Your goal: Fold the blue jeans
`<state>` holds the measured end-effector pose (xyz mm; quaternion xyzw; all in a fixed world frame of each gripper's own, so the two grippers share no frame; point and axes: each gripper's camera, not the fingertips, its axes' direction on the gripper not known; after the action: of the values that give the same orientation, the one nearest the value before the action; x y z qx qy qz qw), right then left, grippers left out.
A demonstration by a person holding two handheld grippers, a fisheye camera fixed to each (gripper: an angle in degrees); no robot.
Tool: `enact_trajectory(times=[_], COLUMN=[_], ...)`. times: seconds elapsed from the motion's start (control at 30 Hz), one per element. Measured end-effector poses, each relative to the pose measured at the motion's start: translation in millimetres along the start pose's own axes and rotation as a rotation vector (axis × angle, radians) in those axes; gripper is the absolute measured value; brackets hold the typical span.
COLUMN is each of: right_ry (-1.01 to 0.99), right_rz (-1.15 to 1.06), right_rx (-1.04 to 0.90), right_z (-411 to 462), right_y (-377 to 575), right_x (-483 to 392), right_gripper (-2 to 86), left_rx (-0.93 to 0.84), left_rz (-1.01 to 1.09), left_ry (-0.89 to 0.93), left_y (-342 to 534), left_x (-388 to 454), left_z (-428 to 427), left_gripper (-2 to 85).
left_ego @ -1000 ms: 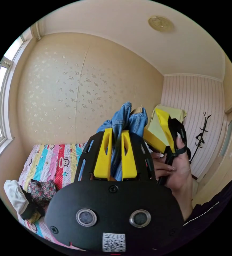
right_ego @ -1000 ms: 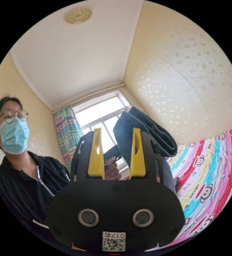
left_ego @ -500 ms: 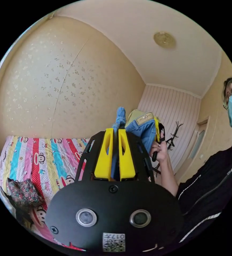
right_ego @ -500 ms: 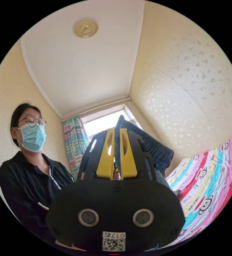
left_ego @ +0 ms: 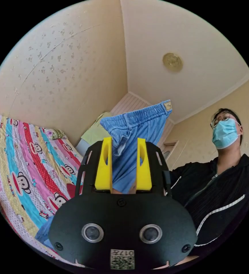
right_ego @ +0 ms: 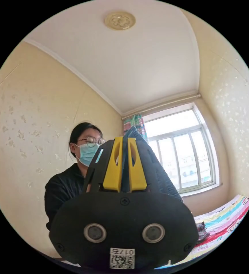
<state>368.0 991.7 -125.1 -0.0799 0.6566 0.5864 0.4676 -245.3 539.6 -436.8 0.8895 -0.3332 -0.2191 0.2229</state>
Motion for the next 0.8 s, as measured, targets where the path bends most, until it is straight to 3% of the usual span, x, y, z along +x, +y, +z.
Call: enact_trajectory(times=[0.17, 0.4, 0.6, 0.63, 0.7, 0.77, 0.8], right_ry=[-0.044, -0.113, -0.072, -0.042, -0.002, 0.011, 0.006], right_rz=[0.064, 0.064, 0.034, 0.035, 0.042, 0.051, 0.063], right_rx=[-0.071, -0.205, -0.241, -0.242, -0.238, -0.228, -0.214], right_z=[62, 166, 214, 219, 223, 226, 225], right_y=[-42, -46, -38, -38, -36, -31, -28], right_x=[7, 4, -30, -36, -43, -46, -48], right_gripper=[2.7, 2.8, 2.9, 2.9, 2.8, 2.8, 2.8], left_rx=[0.124, 0.163, 0.157, 0.156, 0.091, 0.074, 0.089], left_rz=[-0.117, -0.192, -0.054, -0.027, 0.058, 0.017, -0.036], left_ry=[0.135, 0.309, 0.153, 0.181, 0.477, 0.622, 0.621], left_y=[10, -8, -21, -20, -19, -18, -16], left_x=[-23, -20, 2, 7, 27, 36, 39], left_z=[-7, 22, -11, -13, -7, 3, 6], left_gripper=[18.5, 21.6, 21.2, 20.3, 15.8, 13.8, 7.7])
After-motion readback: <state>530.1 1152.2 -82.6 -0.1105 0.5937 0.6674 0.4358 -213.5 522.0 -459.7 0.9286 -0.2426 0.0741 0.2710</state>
